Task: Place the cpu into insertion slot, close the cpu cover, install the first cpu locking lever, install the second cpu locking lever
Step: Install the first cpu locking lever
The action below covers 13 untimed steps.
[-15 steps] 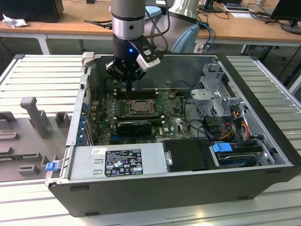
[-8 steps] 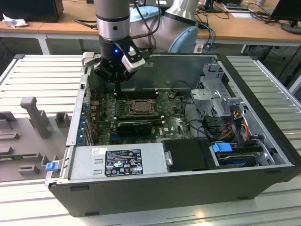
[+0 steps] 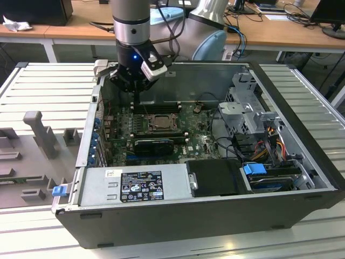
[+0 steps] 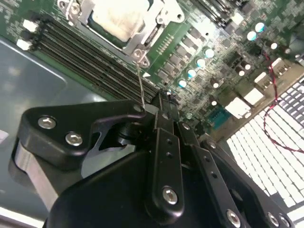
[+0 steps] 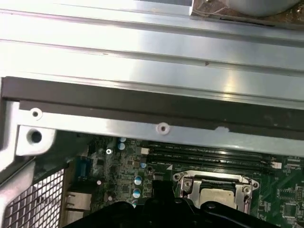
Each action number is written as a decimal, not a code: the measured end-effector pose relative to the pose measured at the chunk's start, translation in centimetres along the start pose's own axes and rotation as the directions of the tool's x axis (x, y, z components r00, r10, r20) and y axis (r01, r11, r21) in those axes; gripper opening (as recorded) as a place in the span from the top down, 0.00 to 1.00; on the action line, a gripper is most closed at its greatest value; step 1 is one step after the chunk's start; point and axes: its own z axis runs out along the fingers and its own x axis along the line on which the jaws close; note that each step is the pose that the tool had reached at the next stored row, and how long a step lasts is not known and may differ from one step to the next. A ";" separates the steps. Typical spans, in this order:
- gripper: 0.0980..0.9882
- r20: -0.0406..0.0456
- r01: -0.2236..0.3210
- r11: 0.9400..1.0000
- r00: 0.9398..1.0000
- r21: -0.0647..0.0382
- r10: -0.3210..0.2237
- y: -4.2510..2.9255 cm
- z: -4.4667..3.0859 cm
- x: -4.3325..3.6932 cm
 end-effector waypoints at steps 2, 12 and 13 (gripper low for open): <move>0.99 0.000 0.000 1.000 1.000 0.000 0.000 -0.06 0.00 -0.45; 0.99 -0.003 -0.005 1.000 1.000 0.000 0.005 -0.49 0.42 -4.67; 0.99 -0.003 -0.006 1.000 1.000 -0.006 0.006 -0.56 0.54 -5.15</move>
